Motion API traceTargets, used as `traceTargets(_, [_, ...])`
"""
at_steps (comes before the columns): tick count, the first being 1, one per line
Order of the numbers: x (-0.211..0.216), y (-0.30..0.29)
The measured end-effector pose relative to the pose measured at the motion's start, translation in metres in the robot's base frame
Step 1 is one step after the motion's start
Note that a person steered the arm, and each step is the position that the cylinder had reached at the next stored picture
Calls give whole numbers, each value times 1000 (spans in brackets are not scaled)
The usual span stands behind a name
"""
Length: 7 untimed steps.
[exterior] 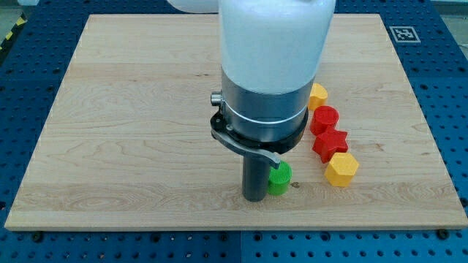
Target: Slide the green circle towards the center
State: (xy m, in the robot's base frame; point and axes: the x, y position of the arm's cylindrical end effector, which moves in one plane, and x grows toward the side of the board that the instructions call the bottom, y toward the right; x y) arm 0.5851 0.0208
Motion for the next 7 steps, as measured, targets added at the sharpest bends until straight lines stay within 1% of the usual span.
traceTargets(2, [20,26])
traceTargets(3, [28,53])
traceTargets(4, [29,60])
traceTargets(5, [29,54])
traceTargets(7, [15,26])
